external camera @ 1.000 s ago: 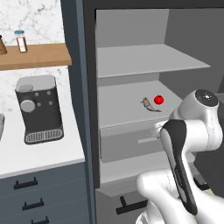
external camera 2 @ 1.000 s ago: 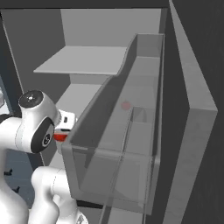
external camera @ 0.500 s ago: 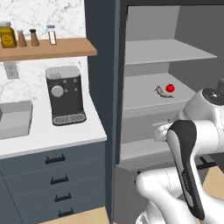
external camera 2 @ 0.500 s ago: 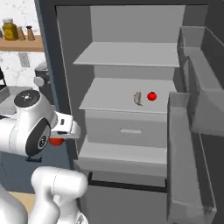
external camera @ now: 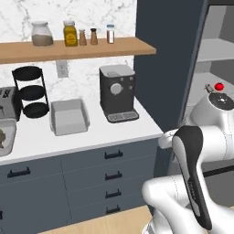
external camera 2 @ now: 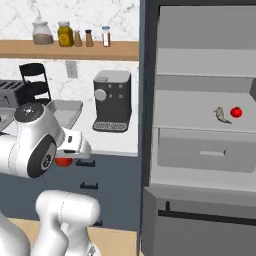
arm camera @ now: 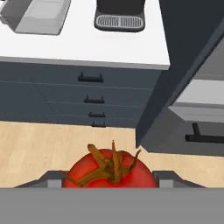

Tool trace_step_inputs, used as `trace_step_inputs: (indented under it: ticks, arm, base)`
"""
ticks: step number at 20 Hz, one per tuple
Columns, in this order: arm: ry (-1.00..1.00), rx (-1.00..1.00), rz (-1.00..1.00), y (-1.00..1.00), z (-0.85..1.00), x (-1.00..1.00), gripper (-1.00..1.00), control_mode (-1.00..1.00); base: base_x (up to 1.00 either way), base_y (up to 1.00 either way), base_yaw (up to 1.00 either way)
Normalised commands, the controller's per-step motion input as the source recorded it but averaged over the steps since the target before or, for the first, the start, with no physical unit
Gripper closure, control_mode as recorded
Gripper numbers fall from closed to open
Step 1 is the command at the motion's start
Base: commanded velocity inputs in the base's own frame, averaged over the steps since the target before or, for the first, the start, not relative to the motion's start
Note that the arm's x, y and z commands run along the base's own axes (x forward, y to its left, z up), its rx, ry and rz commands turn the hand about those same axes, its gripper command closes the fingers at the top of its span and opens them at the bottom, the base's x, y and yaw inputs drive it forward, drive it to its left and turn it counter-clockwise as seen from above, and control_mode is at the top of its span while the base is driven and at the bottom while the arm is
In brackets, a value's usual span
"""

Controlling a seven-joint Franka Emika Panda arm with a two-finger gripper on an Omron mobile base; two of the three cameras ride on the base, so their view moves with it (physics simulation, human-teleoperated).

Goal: Place one tomato and one fish in each tupperware on the nearby counter, to pack two identical lunches.

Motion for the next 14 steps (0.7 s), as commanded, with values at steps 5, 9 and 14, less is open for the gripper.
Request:
trace_step_inputs:
  ticks: [5, 9, 14]
  arm:
    - [0.0, 0.0, 0.0, 0.0, 0.0, 0.0, 1.0, 1.0]
    - [0.0, 0.0, 0.0, 0.0, 0.0, 0.0, 1.0, 1.0]
    - [0.0, 0.0, 0.0, 0.0, 0.0, 0.0, 1.0, 1.0]
  base:
    - [0.16, 1.0, -0.01]
    - [0.38, 1.0, -0.04]
    - [0.59, 1.0, -0.01]
